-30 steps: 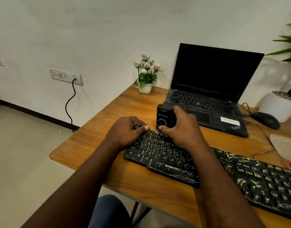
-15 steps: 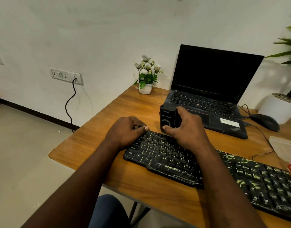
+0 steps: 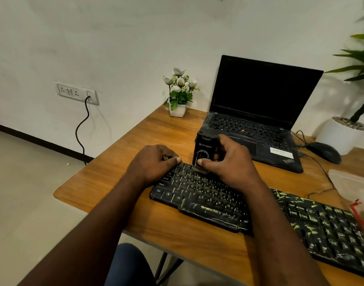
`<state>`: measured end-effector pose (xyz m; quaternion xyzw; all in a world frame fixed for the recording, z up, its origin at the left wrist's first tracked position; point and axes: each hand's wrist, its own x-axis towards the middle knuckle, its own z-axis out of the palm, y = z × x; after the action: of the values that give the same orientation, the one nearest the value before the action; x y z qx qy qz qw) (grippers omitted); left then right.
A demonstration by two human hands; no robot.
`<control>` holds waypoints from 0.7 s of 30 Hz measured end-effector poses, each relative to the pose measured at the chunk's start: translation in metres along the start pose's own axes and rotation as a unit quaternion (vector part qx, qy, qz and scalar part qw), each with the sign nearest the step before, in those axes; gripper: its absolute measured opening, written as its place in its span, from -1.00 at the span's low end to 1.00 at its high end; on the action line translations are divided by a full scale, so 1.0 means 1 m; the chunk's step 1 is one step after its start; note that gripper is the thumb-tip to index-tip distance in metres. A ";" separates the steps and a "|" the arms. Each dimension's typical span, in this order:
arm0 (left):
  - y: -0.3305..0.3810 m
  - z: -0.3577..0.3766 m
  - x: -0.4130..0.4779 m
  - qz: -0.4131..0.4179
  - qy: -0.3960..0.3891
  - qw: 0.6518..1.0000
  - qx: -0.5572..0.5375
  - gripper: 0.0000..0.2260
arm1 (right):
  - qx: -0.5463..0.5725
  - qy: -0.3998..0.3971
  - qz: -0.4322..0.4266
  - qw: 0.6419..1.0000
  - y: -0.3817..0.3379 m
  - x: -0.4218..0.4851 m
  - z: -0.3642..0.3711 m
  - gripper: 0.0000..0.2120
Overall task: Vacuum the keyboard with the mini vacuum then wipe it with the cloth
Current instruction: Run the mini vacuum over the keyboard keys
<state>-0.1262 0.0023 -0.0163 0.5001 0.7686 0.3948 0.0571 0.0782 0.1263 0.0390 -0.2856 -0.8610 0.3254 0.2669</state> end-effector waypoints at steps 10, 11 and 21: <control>-0.002 0.000 0.001 -0.003 -0.004 1.000 -0.003 -0.79 | -0.009 0.012 0.004 1.000 0.000 0.001 0.000 -0.43; -0.002 0.000 0.001 -0.002 -0.005 1.000 -0.001 -0.79 | -0.012 -0.002 0.002 1.000 0.000 0.001 0.001 -0.42; -0.001 0.000 0.001 -0.007 -0.007 1.000 -0.005 -0.79 | -0.033 0.022 -0.020 0.999 -0.003 -0.001 0.002 -0.36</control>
<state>-0.1276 0.0030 -0.0167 0.4971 0.7699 0.3943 0.0681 0.0762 0.1232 0.0391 -0.2840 -0.8706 0.2849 0.2831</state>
